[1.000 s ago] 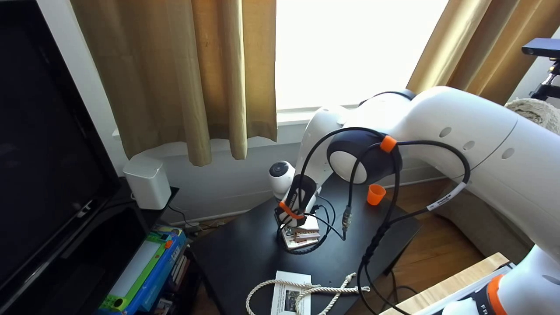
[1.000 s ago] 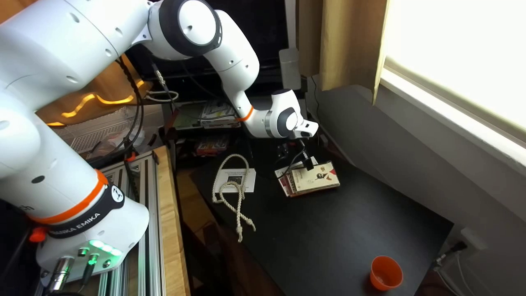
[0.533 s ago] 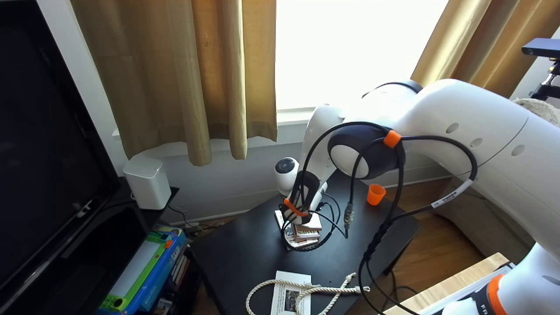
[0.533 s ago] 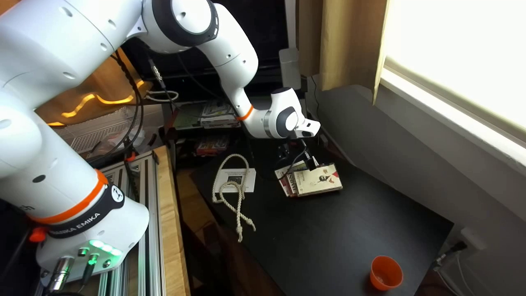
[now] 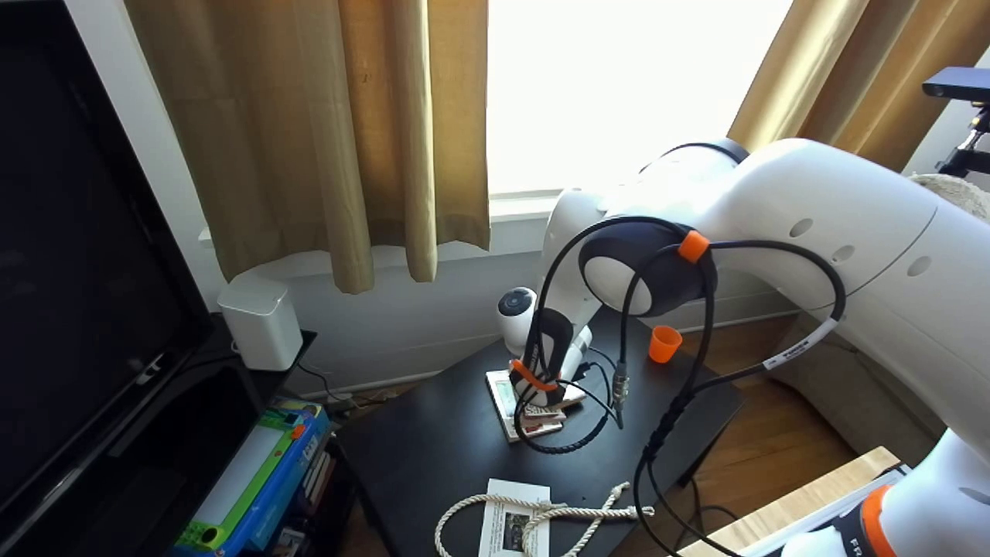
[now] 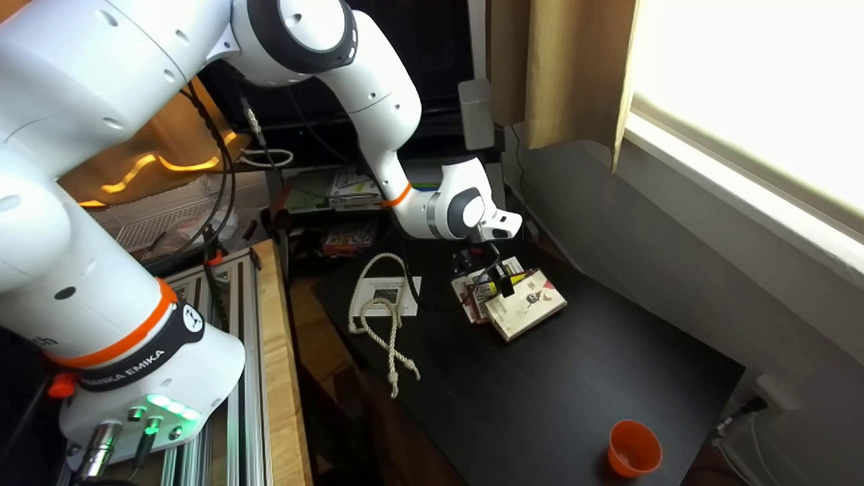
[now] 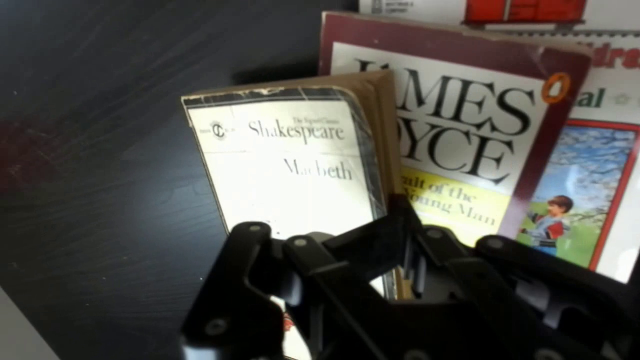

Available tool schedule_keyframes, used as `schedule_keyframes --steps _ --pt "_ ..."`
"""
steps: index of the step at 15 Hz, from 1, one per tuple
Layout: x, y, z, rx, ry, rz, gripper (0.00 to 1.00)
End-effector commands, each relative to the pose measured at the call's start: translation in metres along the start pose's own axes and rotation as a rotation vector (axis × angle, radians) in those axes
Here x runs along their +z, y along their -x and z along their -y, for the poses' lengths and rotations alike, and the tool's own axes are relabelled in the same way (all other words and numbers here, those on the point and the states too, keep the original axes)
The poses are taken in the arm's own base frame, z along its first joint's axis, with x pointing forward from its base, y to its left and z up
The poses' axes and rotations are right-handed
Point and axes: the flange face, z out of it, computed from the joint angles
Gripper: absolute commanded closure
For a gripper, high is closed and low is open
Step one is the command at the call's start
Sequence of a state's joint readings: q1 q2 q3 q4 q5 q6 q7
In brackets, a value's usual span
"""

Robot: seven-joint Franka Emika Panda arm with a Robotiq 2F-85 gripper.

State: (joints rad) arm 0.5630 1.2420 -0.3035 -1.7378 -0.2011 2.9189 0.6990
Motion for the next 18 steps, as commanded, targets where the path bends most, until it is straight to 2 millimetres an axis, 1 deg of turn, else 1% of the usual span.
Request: schedule_keyframes --steps 1,4,8,13,15,17,18 --pt "0.009 0.01 -0.017 0.002 0.036 0.001 1.0" --pt "0.018 0.009 -0.035 0.019 0.069 -0.015 1.0" --pt "0.035 0.011 -0.05 0.03 0.101 -0.026 1.0" --pt "0.054 0.013 -0.075 0.085 0.126 -0.043 1.0" --pt "0.058 0.012 -0.087 0.113 0.138 -0.048 1.0" --pt "0.058 0.011 -0.094 0.142 0.144 -0.047 1.0" --pt "0.053 0.009 -0.093 0.15 0.134 -0.046 0.74"
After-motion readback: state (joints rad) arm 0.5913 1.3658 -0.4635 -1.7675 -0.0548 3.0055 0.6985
